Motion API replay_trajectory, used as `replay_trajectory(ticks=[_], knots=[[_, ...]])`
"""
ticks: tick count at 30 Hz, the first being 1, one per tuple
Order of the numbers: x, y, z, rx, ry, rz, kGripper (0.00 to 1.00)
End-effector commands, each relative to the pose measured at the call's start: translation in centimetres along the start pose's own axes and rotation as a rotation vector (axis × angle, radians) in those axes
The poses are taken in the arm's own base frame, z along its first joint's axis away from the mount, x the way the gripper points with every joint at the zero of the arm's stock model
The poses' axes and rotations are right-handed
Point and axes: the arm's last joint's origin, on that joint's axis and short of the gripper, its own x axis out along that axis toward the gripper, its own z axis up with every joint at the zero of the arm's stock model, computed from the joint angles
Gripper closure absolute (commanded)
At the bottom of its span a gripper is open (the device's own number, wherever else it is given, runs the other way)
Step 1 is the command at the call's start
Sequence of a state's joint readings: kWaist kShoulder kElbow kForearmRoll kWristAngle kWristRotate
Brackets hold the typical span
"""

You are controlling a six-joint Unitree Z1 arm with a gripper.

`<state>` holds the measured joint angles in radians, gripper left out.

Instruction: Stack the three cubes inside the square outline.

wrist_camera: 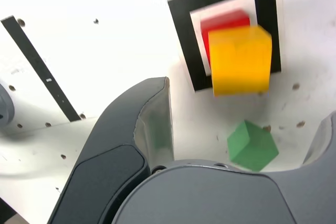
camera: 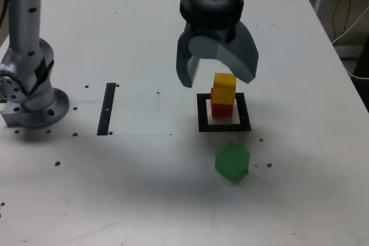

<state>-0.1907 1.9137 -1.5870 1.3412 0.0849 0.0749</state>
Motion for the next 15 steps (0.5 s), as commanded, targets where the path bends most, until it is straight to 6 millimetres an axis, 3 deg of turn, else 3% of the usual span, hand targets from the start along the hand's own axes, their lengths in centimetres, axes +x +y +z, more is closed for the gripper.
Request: replay_trajectory(ticks=[1,15], knots=[[-0.2,-0.7,0.0,0.009,-0.002,0.0,0.01],[0.1,-6.3,1.3,0.087,0.006,0.006,0.01]])
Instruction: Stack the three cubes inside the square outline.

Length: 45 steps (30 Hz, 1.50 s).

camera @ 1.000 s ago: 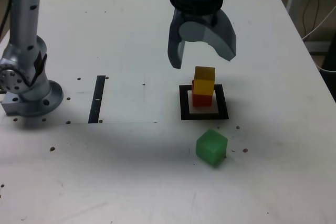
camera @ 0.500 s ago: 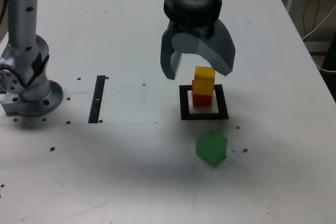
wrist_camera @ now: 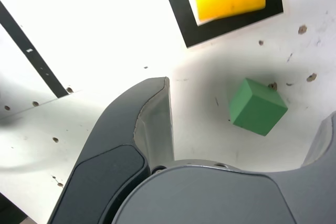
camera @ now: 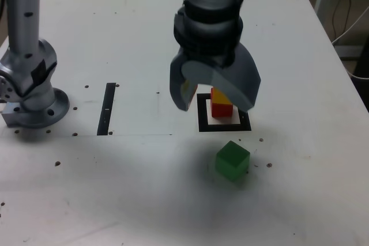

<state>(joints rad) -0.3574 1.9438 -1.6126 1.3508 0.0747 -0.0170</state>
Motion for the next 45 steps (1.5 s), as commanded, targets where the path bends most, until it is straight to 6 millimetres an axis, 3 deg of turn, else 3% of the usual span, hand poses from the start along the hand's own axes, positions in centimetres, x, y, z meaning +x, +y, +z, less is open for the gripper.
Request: replay_trajectory(ticks=[1,10,20,28,37,45], knots=[[0.2,-0.9,0.7,0.019,0.005,-0.002,0.01],[0.5,-3.2,2.7,0.066,0.002,-0.001,0.01],[1.2,-3.8,3.9,0.072,0.013,-0.002,0.01],[1.6,-4.1,4.0,0.098,0.023,0.014,0.01],[2.7,-6.0,3.9,0.233,0.004,0.098,0.01],[2.7,-6.1,3.8,0.32,-0.002,0.141,0.01]])
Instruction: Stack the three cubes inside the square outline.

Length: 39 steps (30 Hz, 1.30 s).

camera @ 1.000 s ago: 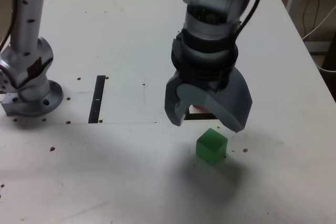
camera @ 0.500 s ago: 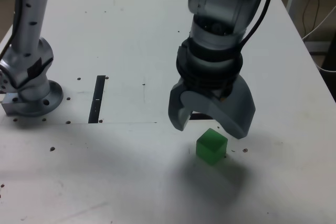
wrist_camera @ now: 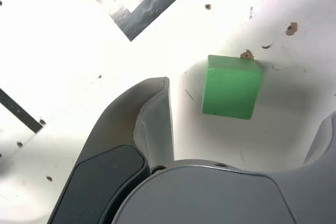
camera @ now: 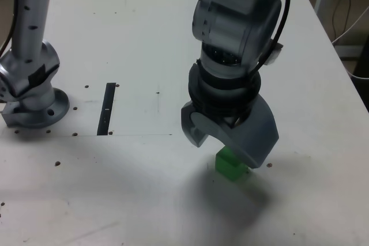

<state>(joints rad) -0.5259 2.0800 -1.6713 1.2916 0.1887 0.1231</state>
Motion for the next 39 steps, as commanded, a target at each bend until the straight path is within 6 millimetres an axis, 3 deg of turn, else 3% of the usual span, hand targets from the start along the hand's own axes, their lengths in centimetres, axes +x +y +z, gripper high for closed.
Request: replay_trajectory(ticks=[1,17,39], knots=[[-0.1,0.0,0.0,0.018,-0.003,0.01,0.01],[0.0,0.3,0.9,0.064,0.012,0.008,0.01],[3.9,0.7,3.3,0.061,0.071,-0.038,0.05]])
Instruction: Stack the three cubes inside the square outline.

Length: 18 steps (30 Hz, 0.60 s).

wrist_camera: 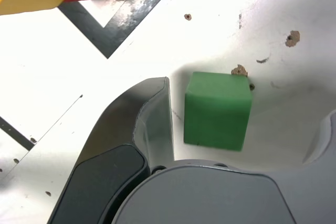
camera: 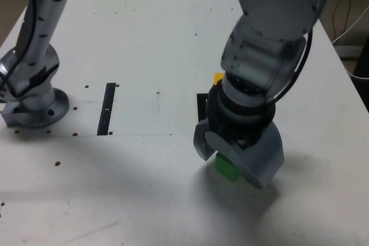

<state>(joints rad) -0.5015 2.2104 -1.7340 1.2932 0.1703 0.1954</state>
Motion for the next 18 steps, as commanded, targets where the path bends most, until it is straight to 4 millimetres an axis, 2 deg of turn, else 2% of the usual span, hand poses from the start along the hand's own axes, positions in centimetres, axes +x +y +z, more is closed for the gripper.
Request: replay_trajectory(ticks=[1,6,15,18], knots=[[0.37,0.13,0.27,-0.001,0.004,-0.006,0.06],[0.74,0.23,0.41,-0.005,0.005,-0.015,0.17],[0.9,0.27,0.34,-0.026,0.012,-0.008,0.56],[0.89,0.3,0.3,-0.027,0.014,-0.002,0.65]])
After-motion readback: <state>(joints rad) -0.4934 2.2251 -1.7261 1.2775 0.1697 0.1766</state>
